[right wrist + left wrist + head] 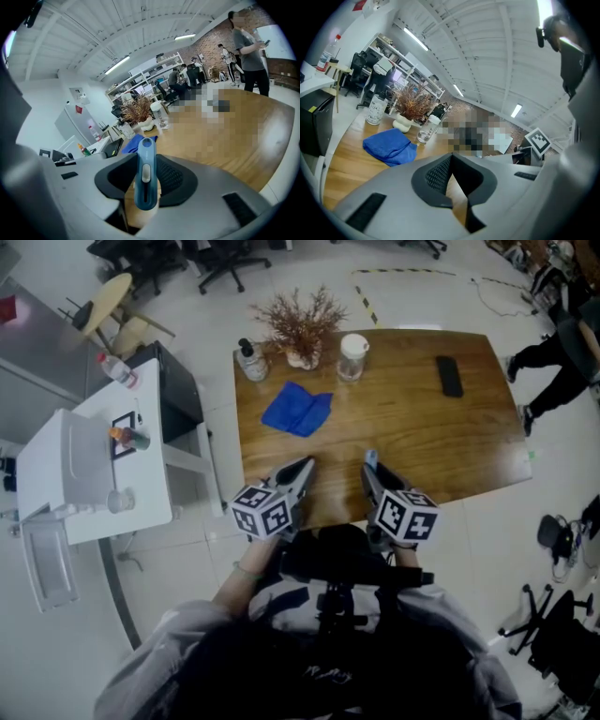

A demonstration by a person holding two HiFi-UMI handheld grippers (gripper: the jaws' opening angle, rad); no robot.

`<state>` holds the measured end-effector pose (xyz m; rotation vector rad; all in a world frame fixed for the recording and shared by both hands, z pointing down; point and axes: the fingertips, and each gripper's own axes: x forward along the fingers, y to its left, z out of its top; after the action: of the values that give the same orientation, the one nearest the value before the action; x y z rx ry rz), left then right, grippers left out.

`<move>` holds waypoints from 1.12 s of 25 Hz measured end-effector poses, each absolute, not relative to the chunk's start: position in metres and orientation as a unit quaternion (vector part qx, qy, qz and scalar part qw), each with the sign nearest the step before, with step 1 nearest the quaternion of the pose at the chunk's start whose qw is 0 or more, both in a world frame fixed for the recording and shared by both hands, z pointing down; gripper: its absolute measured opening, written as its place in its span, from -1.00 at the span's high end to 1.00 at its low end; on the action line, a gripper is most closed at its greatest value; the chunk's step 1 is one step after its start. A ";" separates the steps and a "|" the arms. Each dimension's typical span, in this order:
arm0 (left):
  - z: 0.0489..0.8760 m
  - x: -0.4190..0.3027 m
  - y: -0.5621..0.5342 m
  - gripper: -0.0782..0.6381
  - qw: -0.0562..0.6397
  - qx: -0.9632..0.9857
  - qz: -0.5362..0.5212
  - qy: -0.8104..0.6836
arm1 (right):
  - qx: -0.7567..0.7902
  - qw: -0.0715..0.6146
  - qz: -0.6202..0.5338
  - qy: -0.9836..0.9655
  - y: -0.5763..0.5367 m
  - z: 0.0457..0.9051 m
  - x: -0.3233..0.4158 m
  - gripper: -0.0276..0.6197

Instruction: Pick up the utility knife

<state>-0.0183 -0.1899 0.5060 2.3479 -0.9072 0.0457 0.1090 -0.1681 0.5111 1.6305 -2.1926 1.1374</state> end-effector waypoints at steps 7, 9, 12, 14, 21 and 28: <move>0.500 -0.013 -0.187 0.77 0.302 0.893 0.001 -0.333 | 0.541 0.093 0.384 -0.742 -0.169 0.511 0.106 0.49; 0.502 -0.014 -0.187 0.77 0.303 0.892 0.004 -0.336 | 0.539 0.092 0.385 -0.744 -0.170 0.512 0.105 0.49; 0.504 -0.016 -0.188 0.77 0.306 0.889 0.004 -0.342 | 0.538 0.102 0.390 -0.740 -0.171 0.524 0.107 0.49; 0.504 -0.018 -0.188 0.77 0.307 0.887 0.004 -0.344 | 0.542 0.127 0.395 -0.731 -0.173 0.544 0.110 0.49; 0.505 -0.032 -0.181 0.77 0.312 0.880 0.008 -0.359 | 0.545 0.254 0.375 -0.705 -0.184 0.618 0.118 0.49; 0.509 -0.052 -0.181 0.77 0.318 0.868 0.004 -0.380 | 0.538 0.323 0.344 -0.699 -0.206 0.644 0.112 0.48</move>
<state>-0.0521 -0.1810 0.5090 2.2848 -1.0004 0.0116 0.1121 -0.2055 0.6439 1.4114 -1.8332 0.9032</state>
